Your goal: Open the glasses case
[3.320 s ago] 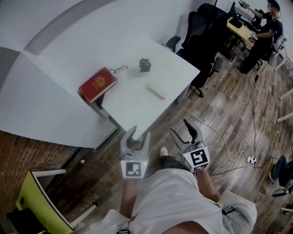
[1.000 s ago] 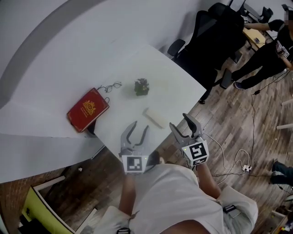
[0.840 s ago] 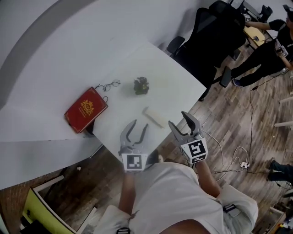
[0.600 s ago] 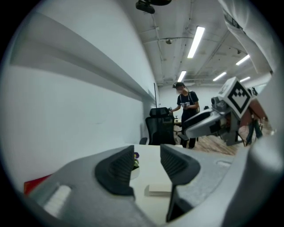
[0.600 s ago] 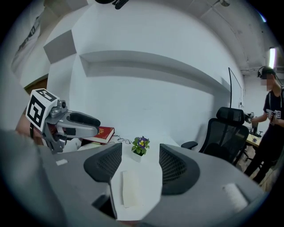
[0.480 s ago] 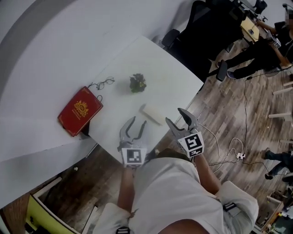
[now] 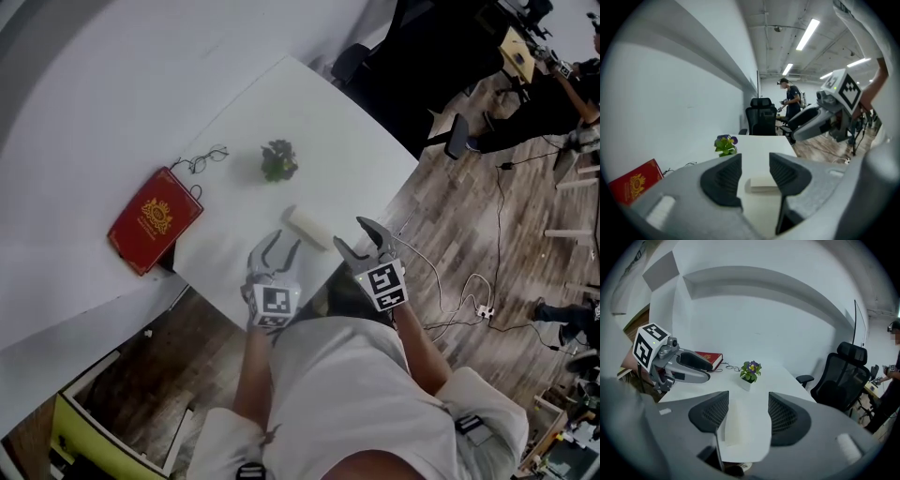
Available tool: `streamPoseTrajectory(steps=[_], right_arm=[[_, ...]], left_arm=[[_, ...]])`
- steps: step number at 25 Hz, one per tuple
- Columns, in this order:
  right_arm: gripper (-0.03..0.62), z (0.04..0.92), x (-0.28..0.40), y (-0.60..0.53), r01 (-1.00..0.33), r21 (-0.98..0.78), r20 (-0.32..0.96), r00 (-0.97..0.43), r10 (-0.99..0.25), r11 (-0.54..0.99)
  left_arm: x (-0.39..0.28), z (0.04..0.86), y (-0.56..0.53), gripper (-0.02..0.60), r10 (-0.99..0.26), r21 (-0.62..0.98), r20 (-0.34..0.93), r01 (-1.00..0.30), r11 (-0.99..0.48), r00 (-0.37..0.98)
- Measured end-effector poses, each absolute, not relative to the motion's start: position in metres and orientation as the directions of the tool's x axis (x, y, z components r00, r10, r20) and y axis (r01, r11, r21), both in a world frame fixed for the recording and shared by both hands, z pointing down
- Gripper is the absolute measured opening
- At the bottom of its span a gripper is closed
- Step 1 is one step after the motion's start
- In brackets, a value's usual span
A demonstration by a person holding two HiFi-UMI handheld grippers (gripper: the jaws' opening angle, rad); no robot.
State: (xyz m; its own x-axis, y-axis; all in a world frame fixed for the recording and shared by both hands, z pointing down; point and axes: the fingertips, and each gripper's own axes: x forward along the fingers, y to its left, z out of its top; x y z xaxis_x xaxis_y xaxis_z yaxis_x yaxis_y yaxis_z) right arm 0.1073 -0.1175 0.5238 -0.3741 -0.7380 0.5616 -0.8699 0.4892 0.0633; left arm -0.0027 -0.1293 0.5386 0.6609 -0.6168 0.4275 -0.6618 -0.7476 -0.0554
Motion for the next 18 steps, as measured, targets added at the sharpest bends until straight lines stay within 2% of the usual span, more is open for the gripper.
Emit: streamPoseTrajectory(steps=[11,18], right_arm=[[0.267,0.576,0.094,-0.13,-0.775,-0.008,0.628,-0.496,-0.6,0.632],[0.267,0.595,0.089,-0.132,-0.742,-0.021,0.652,-0.518,-0.554,0.67]], left_arm=[[-0.001,0.596,-0.148,0.184,-0.612,-0.046,0.555,-0.714,-0.699,0.563],[0.0,0.619,-0.144,0.184,-0.602,-0.019,0.594,-0.739,-0.673,0.533]])
